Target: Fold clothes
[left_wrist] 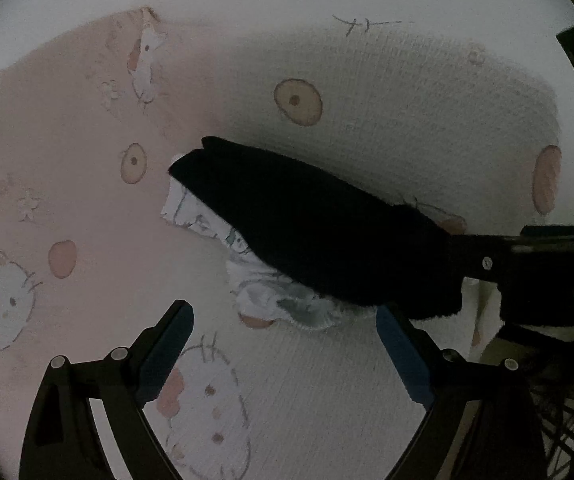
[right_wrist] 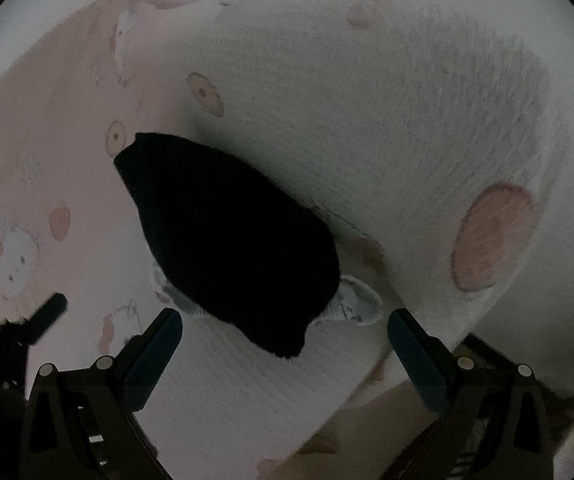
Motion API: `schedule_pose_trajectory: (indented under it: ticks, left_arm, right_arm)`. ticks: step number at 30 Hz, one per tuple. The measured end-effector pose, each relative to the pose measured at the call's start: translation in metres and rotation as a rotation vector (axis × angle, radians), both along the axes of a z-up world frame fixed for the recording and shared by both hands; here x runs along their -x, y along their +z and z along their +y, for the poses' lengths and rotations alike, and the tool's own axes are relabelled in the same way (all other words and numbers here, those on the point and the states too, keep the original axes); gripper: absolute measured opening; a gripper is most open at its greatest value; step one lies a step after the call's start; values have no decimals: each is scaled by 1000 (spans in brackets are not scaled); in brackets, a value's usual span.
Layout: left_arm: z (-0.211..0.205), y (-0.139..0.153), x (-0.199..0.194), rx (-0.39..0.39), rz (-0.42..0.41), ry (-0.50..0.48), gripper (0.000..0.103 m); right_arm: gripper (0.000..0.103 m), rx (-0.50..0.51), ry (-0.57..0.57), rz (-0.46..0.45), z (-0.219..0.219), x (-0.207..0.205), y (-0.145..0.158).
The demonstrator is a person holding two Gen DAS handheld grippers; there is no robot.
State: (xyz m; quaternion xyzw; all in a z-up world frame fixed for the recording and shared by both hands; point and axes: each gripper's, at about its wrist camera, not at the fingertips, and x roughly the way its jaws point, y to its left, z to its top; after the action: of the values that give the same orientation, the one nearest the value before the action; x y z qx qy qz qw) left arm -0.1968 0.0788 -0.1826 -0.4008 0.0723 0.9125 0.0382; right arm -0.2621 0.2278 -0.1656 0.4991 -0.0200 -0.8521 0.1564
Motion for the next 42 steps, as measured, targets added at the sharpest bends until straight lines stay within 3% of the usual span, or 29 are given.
schedule_pose_trajectory:
  ticks: [6,15,17,21,25,30,34,38,42]
  left_arm:
    - [8,-17,19,3,-11,8,93]
    - [14,-46,47,-46,-51,5,93]
    - [14,-51,51,-74,-44,8,93]
    - [7,-70,63,-217,-89,37,93]
    - [-4,-92,70,-336,-143,88,93]
    - [-5,-96,66,-383,-118,108,93]
    - [0,-94,67,-384,-134,126,96]
    - [-2,-92,65,-454,-131,154,99]
    - [2,-88,66,-469,-152,167,102]
  right_arm:
    - [102,94,-23,32,11,10,-17]
    - [102,290,-52,-58,22,26,-53]
    - [102,346,-71,-75,26,31,-61]
    - [102,503,-105,-104,40,35,-75]
    - [102,517,-118,-108,43,36,-88]
    - [102,532,-124,-102,41,34,-96]
    - [102,667,-197,-148,53,38,-113]
    - [103,783,-250,-150,64,35,-121]
    - [103,878,-277,-148,74,30,-128]
